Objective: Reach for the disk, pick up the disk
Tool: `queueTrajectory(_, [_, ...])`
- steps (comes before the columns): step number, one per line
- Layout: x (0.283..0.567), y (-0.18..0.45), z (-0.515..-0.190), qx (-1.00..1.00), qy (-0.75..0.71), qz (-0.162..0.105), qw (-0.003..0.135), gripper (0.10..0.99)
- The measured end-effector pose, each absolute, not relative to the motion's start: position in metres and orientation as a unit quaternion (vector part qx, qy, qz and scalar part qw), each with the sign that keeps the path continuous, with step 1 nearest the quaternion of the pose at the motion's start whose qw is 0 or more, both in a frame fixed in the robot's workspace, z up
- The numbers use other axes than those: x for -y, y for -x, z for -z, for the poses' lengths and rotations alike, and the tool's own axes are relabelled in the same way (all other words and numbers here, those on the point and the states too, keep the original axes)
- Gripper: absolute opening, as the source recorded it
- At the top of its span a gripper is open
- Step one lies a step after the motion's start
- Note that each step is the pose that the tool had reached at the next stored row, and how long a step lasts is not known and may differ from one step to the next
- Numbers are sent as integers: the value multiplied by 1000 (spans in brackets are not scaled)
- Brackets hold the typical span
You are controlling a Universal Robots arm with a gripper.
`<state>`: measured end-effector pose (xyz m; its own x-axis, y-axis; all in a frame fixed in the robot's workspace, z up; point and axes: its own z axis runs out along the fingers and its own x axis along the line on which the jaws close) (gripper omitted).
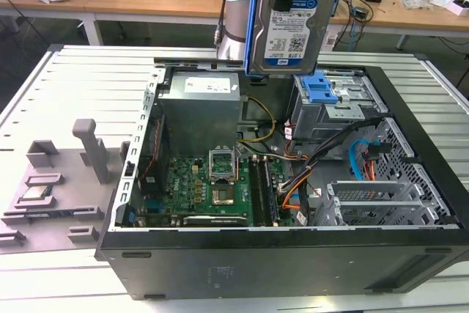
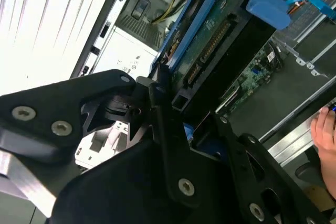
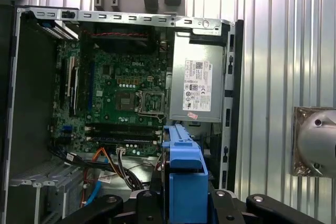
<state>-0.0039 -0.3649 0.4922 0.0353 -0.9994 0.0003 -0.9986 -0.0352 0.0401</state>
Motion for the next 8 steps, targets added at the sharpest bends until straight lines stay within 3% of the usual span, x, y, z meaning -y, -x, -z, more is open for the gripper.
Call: queueTrajectory(8, [375,4,-492,694,-719,14,15,365])
